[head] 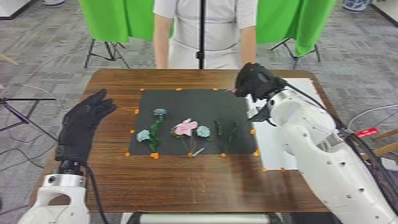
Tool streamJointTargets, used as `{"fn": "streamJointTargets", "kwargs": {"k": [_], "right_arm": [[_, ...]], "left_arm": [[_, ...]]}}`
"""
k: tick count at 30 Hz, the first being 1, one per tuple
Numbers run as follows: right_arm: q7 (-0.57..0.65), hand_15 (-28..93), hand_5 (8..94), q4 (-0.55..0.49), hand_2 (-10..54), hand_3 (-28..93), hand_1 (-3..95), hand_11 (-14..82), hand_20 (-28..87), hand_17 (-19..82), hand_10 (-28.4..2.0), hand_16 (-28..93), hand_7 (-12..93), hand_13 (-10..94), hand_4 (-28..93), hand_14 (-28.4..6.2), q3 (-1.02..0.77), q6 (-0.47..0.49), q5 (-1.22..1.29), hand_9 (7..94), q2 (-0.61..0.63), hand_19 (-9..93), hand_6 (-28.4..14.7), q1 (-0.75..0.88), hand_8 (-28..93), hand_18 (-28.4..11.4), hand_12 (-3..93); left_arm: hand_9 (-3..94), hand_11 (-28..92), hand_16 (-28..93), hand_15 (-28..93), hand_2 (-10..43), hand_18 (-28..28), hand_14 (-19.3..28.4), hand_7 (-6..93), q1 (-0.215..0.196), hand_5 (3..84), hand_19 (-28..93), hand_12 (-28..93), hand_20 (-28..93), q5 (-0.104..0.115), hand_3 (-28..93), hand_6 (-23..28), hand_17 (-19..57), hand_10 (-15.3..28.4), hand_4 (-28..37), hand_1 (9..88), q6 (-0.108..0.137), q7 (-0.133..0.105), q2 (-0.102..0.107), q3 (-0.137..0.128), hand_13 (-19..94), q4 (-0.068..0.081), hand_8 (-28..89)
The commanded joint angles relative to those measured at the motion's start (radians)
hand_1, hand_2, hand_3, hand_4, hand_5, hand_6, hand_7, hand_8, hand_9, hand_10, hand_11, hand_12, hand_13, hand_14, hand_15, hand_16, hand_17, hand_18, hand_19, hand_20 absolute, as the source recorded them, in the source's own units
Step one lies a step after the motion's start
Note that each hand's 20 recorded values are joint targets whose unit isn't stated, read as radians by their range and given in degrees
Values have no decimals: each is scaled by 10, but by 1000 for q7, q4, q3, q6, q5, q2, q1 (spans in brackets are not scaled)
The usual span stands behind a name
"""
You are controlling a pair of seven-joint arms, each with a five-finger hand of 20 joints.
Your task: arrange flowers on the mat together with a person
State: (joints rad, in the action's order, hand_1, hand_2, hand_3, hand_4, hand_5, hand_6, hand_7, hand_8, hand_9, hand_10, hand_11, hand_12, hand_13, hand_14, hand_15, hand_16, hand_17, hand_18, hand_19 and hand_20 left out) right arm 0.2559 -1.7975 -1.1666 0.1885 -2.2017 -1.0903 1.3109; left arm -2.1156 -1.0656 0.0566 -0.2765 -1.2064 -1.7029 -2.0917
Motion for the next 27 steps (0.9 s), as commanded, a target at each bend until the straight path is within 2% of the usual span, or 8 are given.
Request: {"fn": "streamJointTargets", "kwargs": {"k": [1, 3, 5, 6, 8, 10, 12, 27], "right_arm": [[-7, 561, 815, 41, -95, -283, 899, 214, 354, 775, -89, 158, 195, 937, 581, -10, 49, 24, -36, 937, -50, 832, -23, -13, 206, -50, 328], [4, 562, 814, 47, -95, -283, 896, 217, 353, 775, -87, 159, 195, 937, 584, -9, 52, 34, -33, 937, -49, 834, -22, -10, 205, -51, 327], [10, 570, 814, 47, -95, -283, 893, 228, 352, 775, -87, 159, 194, 937, 586, -7, 54, 38, -29, 937, -47, 841, -22, -2, 200, -53, 324], [7, 573, 813, 49, -95, -283, 891, 232, 352, 775, -87, 159, 194, 937, 585, -6, 52, 42, -37, 937, -47, 845, -22, 3, 199, -53, 323], [9, 576, 814, 53, -95, -283, 890, 236, 350, 774, -87, 158, 193, 937, 586, -5, 56, 39, -34, 937, -45, 849, -21, 9, 194, -53, 321], [11, 577, 814, 55, -95, -283, 889, 238, 347, 774, -86, 158, 193, 937, 587, -5, 60, 42, -37, 937, -44, 852, -21, 16, 191, -54, 320], [7, 577, 814, 62, -95, -283, 888, 240, 344, 773, -86, 158, 192, 937, 586, -5, 63, 50, -40, 937, -47, 855, -20, 19, 188, -54, 319], [-32, 568, 802, 83, -95, -283, 855, 242, 327, 762, -87, 162, 187, 937, 579, -7, 59, 96, -80, 937, -35, 871, -15, 48, 169, -57, 318]], "left_arm": [[415, 171, 50, 182, 2, 145, 172, 128, -11, 429, 86, 164, 198, -1, 642, 31, 40, 126, -189, 251, -4, 8, -4, 5, 337, 4, -52], [415, 171, 50, 181, 2, 145, 171, 127, -11, 429, 86, 164, 198, -6, 642, 31, 40, 126, -189, 252, -1, 14, -5, 4, 337, 4, -52], [415, 171, 50, 181, 2, 144, 171, 127, -11, 429, 86, 164, 198, -43, 641, 31, 40, 126, -190, 252, 6, 28, -7, 2, 337, 1, -52], [416, 171, 50, 181, 4, 144, 171, 127, -10, 429, 86, 164, 198, -53, 641, 31, 40, 126, -191, 252, -2, 29, -10, 0, 337, 4, -52], [415, 171, 50, 181, 4, 144, 172, 127, -11, 429, 86, 163, 198, -37, 640, 31, 40, 126, -190, 253, -7, 29, -11, 1, 337, 4, -52], [415, 171, 50, 182, 5, 144, 172, 126, -12, 429, 85, 163, 197, -44, 639, 32, 40, 126, -190, 253, -3, 28, -14, 0, 337, 3, -52], [415, 171, 50, 182, 5, 144, 172, 125, -11, 429, 85, 163, 197, -37, 639, 32, 40, 127, -190, 253, -3, 27, -13, 0, 336, 4, -52], [415, 170, 50, 180, 5, 144, 172, 125, -13, 427, 85, 164, 197, -30, 639, 31, 39, 126, -189, 252, -3, 22, -10, 0, 335, 4, -51]]}}
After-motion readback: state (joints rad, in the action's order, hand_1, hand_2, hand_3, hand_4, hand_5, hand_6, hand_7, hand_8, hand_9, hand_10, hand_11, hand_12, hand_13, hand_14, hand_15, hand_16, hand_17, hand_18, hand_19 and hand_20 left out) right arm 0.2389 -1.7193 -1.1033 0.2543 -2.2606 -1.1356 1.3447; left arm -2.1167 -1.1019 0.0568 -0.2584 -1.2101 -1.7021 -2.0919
